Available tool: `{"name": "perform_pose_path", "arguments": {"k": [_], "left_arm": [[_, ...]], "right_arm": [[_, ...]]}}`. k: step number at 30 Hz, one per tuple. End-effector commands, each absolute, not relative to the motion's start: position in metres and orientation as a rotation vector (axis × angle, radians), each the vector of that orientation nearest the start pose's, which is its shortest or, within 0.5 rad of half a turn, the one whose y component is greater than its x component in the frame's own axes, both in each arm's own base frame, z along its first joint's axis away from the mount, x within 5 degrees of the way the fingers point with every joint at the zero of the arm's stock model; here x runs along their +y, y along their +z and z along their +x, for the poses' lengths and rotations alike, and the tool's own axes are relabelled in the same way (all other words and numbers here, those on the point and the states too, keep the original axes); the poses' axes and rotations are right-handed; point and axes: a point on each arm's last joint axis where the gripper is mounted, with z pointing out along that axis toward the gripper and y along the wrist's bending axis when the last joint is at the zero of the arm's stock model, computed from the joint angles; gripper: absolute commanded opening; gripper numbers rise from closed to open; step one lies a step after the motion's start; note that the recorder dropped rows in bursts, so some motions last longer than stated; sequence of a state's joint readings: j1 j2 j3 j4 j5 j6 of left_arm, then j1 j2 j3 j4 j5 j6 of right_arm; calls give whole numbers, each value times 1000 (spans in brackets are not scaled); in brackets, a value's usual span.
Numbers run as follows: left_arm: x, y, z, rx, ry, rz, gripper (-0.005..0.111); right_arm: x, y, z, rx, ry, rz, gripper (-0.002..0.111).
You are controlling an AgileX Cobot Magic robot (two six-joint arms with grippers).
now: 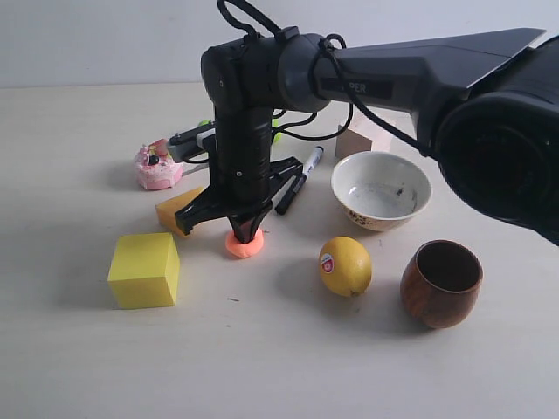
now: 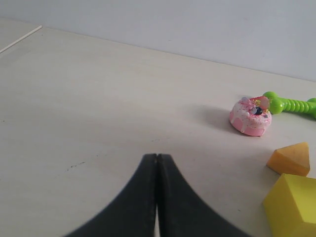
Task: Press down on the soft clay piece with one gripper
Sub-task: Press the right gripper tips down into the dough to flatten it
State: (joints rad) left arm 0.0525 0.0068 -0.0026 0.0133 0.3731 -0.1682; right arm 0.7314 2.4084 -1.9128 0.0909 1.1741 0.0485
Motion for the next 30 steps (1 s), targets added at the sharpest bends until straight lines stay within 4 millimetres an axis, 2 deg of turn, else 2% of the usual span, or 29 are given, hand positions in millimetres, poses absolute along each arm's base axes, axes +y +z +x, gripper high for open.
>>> {"name": "perform_pose_path", "arguments": {"k": [1, 4, 11, 30], "left_arm": [[3, 180, 53, 1846, -75, -193, 0], [3, 180, 53, 1846, -75, -193, 0], [3, 180, 53, 1846, -75, -193, 0], [3, 180, 53, 1846, -75, -193, 0]], "right_arm": [[320, 84, 344, 3070, 92, -1012, 0], [320, 83, 344, 3074, 89, -1013, 0], [317, 67, 340, 3132, 52, -1046, 0], [318, 70, 342, 3111, 46, -1041, 0]]}}
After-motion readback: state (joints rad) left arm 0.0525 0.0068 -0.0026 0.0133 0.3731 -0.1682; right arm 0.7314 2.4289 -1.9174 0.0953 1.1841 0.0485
